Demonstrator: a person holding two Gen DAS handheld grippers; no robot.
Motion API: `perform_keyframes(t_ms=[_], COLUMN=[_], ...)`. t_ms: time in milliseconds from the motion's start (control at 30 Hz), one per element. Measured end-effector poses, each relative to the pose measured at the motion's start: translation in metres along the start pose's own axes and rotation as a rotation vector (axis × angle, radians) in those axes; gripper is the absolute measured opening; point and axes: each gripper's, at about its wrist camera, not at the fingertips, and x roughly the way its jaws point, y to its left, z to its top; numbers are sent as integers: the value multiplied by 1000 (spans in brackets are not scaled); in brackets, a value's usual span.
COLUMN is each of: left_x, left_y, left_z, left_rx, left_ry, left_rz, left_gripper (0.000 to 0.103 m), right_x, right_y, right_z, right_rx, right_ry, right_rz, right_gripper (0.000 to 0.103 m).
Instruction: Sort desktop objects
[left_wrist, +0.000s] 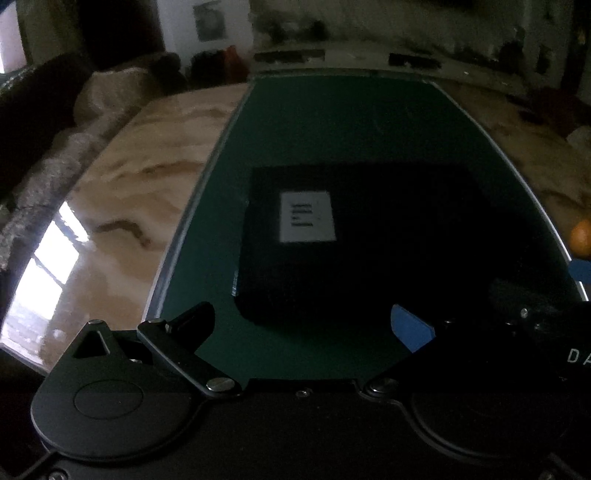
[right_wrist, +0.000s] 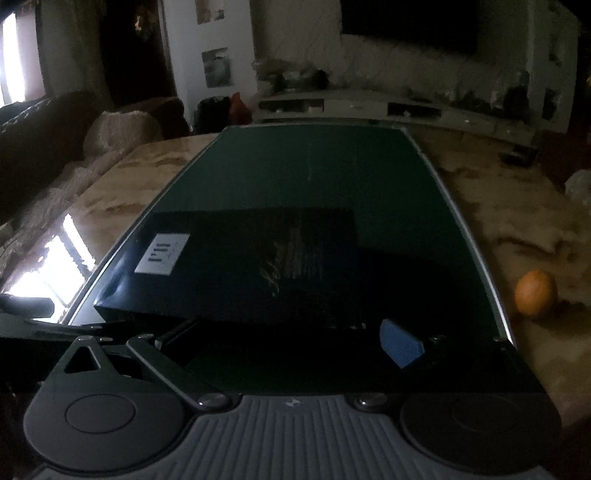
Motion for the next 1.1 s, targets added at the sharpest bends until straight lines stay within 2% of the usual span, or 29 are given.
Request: perform_keyframes(t_ms=[200, 833, 1100], left_x=[-5, -10, -8], left_y=[4, 27, 15], left_z=[5, 9, 13], left_rx=[-15, -45, -13], left_ry=[-11, -25, -26], left_rz=[21, 78, 74], left_gripper=[103, 103, 103], right_x=[-2, 2, 4], right_y=[2, 32, 18], right_z=[8, 21, 20], right_rx=[23, -13, 17], right_ry=[5, 0, 6], right_rz=[-24, -7, -24], right_gripper=[103, 103, 103])
